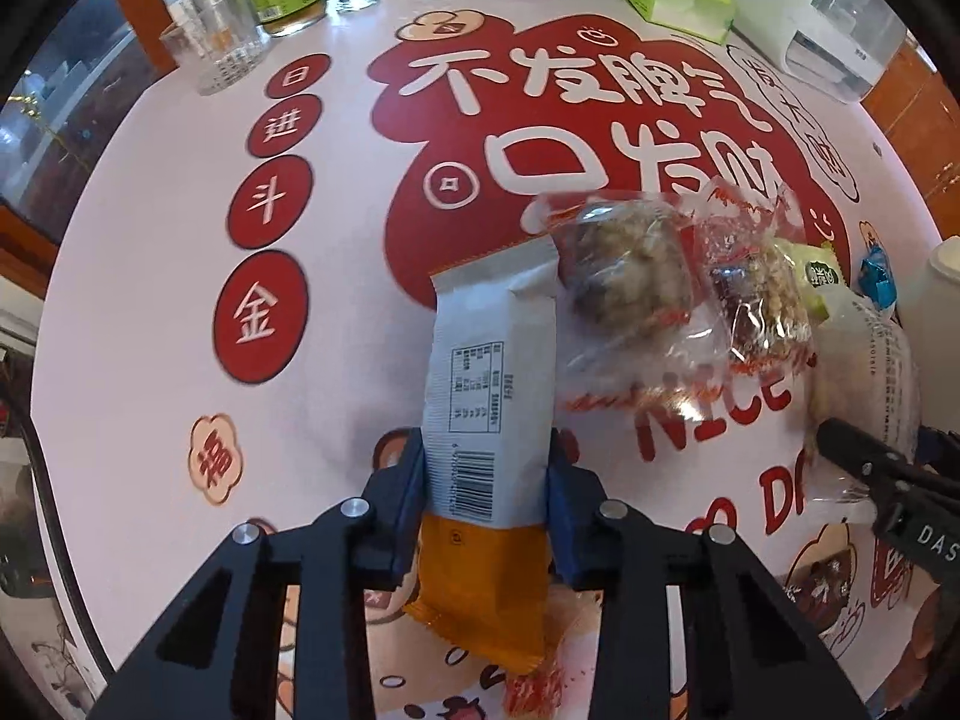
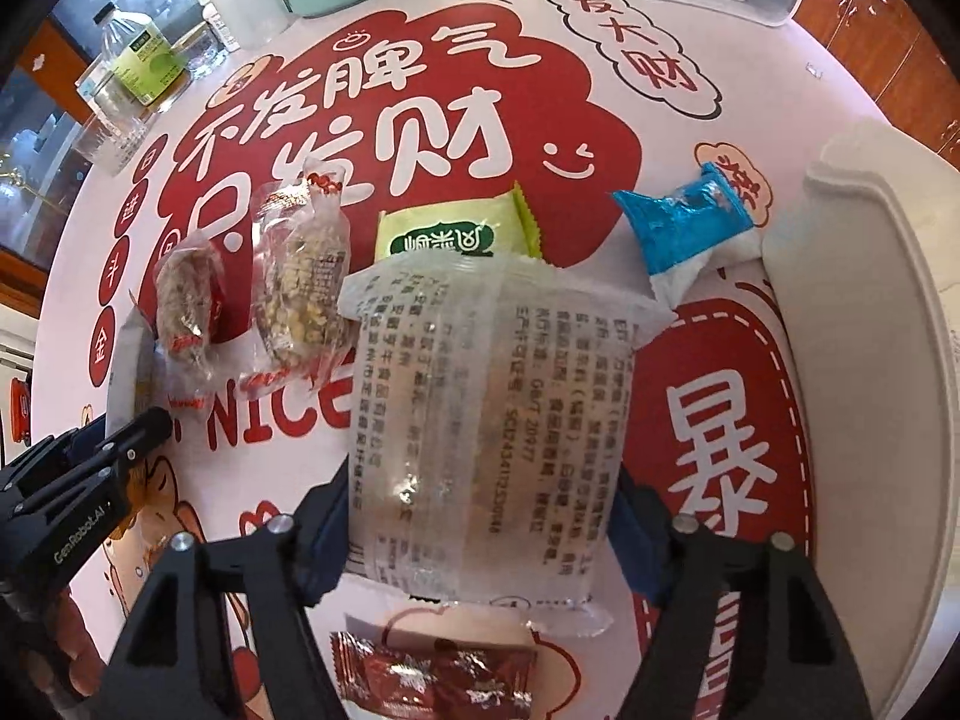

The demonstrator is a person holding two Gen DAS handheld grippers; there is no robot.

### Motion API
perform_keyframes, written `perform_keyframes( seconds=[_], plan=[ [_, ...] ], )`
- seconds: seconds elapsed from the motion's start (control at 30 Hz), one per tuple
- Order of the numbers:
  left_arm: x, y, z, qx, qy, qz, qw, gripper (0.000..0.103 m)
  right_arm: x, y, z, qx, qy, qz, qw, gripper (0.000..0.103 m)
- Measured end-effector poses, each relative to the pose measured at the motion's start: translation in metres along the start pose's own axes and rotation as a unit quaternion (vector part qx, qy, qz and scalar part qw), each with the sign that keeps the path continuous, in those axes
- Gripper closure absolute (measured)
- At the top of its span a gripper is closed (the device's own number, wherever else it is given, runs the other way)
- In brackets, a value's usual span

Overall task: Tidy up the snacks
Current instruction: 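Grasp the orange-white bar packet with the left tool while the right grasps a large clear printed bag, then carry the large clear bag over the bin and open the right tool while the left carries the bar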

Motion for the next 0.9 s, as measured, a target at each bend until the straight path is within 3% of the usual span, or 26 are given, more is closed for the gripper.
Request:
perform_keyframes(
  seconds=[0.37,0.6,0.9],
  plan=[
    [0.003,0.066,-0.019,-0.064,-0.004,0.006,0.9979,0.070,-0.006,0.030,-0.024,-0.025,-0.001,0.035,0.999,0.039],
    [-0.025,0.119,-0.055,-0.095,-0.031,-0.010,0.9950,0.070,-0.001,0.079,-0.048,-0.067,0.047,0.050,0.995,0.039],
    [-0.089,0.162,-0.108,-0.095,-0.073,-0.050,0.9915,0.069,-0.013,0.132,-0.103,-0.093,0.095,0.080,0.988,0.039]
  ],
)
Point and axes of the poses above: each gripper's, at about its wrist camera, not at the fingertips, and y roughly against the way its jaws point, x to its left, z to its top, the point moved 5 cm from there along -y, roughly the way its jaws point, and after that the axes turned 10 degrees about y, right-handed, at the moved point
